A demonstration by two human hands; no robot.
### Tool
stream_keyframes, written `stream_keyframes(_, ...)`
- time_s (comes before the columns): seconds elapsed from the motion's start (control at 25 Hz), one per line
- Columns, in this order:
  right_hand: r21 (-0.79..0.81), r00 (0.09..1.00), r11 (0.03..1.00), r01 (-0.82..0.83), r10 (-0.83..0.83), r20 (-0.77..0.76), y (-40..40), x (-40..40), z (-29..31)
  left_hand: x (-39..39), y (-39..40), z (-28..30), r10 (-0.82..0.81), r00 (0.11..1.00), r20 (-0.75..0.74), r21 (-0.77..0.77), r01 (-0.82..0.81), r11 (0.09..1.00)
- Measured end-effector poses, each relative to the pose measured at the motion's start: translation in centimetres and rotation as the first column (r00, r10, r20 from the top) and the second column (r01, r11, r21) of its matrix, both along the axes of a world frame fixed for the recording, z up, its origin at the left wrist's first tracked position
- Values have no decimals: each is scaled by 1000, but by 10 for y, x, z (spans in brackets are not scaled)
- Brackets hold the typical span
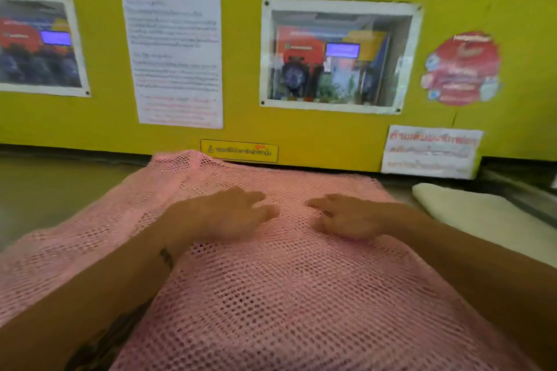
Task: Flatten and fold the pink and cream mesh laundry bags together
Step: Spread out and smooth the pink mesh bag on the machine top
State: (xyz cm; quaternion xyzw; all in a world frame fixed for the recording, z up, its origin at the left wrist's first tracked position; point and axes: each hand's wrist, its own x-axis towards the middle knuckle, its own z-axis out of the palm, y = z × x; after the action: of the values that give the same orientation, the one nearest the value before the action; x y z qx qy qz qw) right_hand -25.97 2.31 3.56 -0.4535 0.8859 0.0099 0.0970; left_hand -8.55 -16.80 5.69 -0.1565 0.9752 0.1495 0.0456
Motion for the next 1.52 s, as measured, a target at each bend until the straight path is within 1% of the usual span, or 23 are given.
stream_keyframes(0.12, 13, 999, 999, -47, 47, 11, 23, -13, 13, -20, 10, -13, 89, 988, 124, -38, -85, 996)
stream_keyframes(0.2, 49, 997, 996, -81, 79, 25, 41, -22, 20, -25, 11, -22, 170, 971, 167, -108, -153, 982)
stream_keyframes(0.24, 38, 995, 995, -94, 93, 32, 50, -29, 27, -25, 14, -23, 209, 964, 163, -143, -187, 972)
stream_keyframes(0.28, 13, 995, 995, -98, 98, 28, 60, -38, 36, -25, 23, -21, 244, 961, 134, -175, -220, 960)
stream_keyframes(0.32, -7, 995, 995, -97, 97, 10, 69, -48, 46, -24, 34, -17, 269, 961, 68, -219, -249, 943)
stream_keyframes(0.36, -8, 995, 995, -99, 99, -28, 77, -59, 56, -23, 49, -12, 262, 965, -32, -255, -261, 931)
stream_keyframes(0.4, 2, 991, 994, -106, 106, -77, 84, -70, 63, -24, 66, -7, 217, 966, -142, -256, -247, 934)
stream_keyframes(0.44, 23, 986, 993, -113, 115, -118, 91, -81, 68, -25, 88, -1, 161, 957, -243, -190, -210, 959)
stream_keyframes(0.48, 41, 981, 991, -124, 129, -143, 96, -90, 70, -28, 115, 4, 124, 940, -318, -86, -159, 983)
stream_keyframes(0.52, 55, 980, 990, -128, 135, -147, 101, -98, 67, -31, 144, 8, 91, 927, -364, 7, -95, 995)
stream_keyframes(0.56, 60, 979, 989, -138, 146, -142, 104, -103, 63, -35, 173, 9, 58, 926, -374, 56, -40, 998)
stream_keyframes(0.6, 55, 977, 986, -159, 165, -138, 106, -106, 57, -41, 200, 8, 33, 932, -360, 58, -14, 998)
stream_keyframes(0.68, 27, 962, 972, -233, 234, -141, 107, -109, 44, -54, 237, 3, 51, 953, -299, 12, -50, 999)
stream_keyframes(0.8, -39, 931, 951, -305, 290, -220, 104, -107, 38, -70, 252, -5, 112, 982, -149, -42, -120, 992)
stream_keyframes(0.88, -72, 906, 940, -334, 299, -299, 102, -106, 40, -73, 249, -6, 125, 983, -138, -23, -129, 991)
stream_keyframes(0.96, -74, 898, 935, -346, 307, -317, 101, -107, 40, -72, 247, -5, 127, 978, -165, 23, -125, 992)
stream_keyframes(1.08, -91, 911, 933, -348, 313, -269, 105, -110, 46, -68, 247, 4, 117, 961, -252, 71, -102, 992)
stream_keyframes(1.2, -175, 926, 927, -332, 285, -247, 108, -116, 57, -66, 251, 18, 86, 944, -318, 134, -45, 990)
stream_keyframes(1.24, -172, 930, 930, -324, 279, -241, 109, -118, 57, -67, 253, 19, 69, 950, -305, 140, -27, 990)
stream_keyframes(1.32, -91, 938, 950, -299, 275, -211, 113, -119, 53, -69, 259, 17, 29, 975, -222, 125, -1, 992)
stream_keyframes(1.4, -34, 951, 963, -268, 259, -169, 117, -121, 46, -72, 267, 8, 35, 986, -164, 85, -21, 996)
stream_keyframes(1.48, -77, 968, 971, -225, 214, -132, 118, -123, 47, -72, 276, 0, 93, 983, -155, 46, -87, 995)
stream_keyframes(1.52, -103, 974, 973, -206, 194, -119, 118, -124, 48, -71, 279, -3, 104, 985, -139, -3, -105, 994)
